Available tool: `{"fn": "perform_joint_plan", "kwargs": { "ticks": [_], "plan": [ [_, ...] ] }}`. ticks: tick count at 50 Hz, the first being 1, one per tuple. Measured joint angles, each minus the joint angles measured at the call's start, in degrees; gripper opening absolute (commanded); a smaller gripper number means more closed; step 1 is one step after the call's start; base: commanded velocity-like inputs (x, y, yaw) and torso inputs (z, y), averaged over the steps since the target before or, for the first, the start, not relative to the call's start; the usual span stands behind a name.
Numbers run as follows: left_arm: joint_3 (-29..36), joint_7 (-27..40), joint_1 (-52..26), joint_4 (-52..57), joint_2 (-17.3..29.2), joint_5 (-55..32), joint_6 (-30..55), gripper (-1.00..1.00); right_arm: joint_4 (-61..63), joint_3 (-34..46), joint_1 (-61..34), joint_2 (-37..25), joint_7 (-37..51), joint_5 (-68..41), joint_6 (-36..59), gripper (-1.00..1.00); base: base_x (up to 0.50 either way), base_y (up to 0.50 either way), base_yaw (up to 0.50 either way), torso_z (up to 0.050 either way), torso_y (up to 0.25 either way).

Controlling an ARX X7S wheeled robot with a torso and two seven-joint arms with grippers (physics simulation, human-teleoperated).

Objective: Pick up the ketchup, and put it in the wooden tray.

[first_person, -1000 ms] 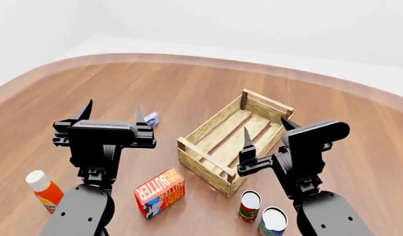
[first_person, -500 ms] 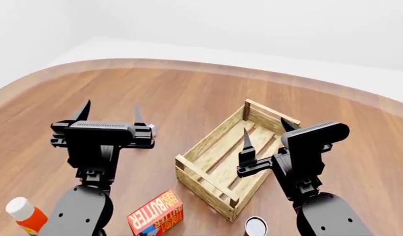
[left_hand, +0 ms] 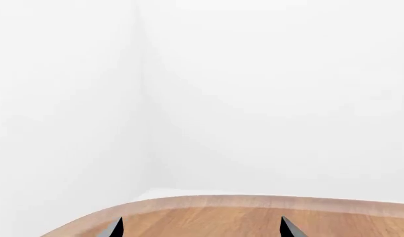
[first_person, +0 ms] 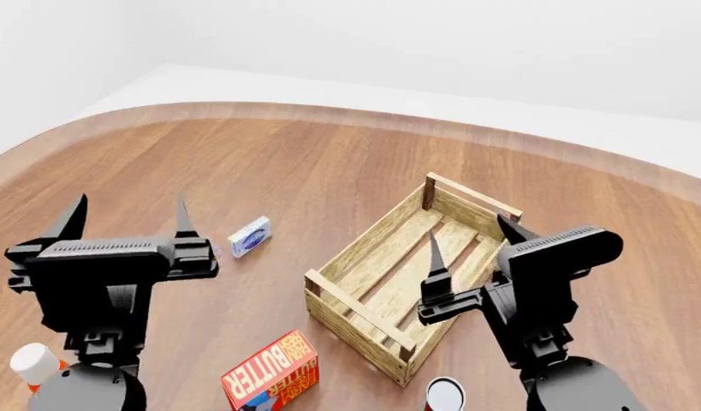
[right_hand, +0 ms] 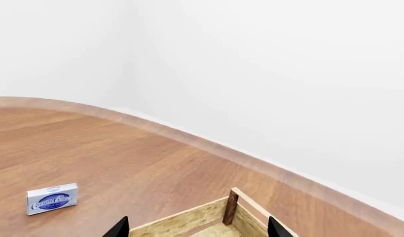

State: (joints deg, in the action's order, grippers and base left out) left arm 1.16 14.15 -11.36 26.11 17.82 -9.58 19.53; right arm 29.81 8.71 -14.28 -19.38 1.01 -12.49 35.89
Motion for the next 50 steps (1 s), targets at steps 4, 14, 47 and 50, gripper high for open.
{"fn": "perform_joint_plan", "kwargs": {
  "ticks": [4,14,47,50],
  "plan": [
    [-3.7,1.0,4.1,2.6,1.0,-0.7,-0.1,1.00,1.0,0.0,1.1,-0.4,0.2,0.1,-0.3,1.00,0.00,0.00,0.00,0.000,0.000],
    [-13.4,2.7,14.5,4.4,1.6,-2.3,-3.4,1.00,3.0,0.5,3.0,-0.9,0.6,0.4,-0.6,1.00,0.00,0.00,0.00,0.000,0.000],
    [-22.1,5.6,23.8,-5.2,0.0,-2.8,-6.8,1.00,3.7,2.0,3.1,-1.0,1.5,0.5,-0.5,1.00,0.00,0.00,0.00,0.000,0.000],
    [-22.2,5.7,23.8,-5.6,0.1,-3.0,-5.8,1.00,3.6,2.1,3.0,-1.1,1.5,0.5,-0.5,1.00,0.00,0.00,0.00,0.000,0.000]
  ]
}}
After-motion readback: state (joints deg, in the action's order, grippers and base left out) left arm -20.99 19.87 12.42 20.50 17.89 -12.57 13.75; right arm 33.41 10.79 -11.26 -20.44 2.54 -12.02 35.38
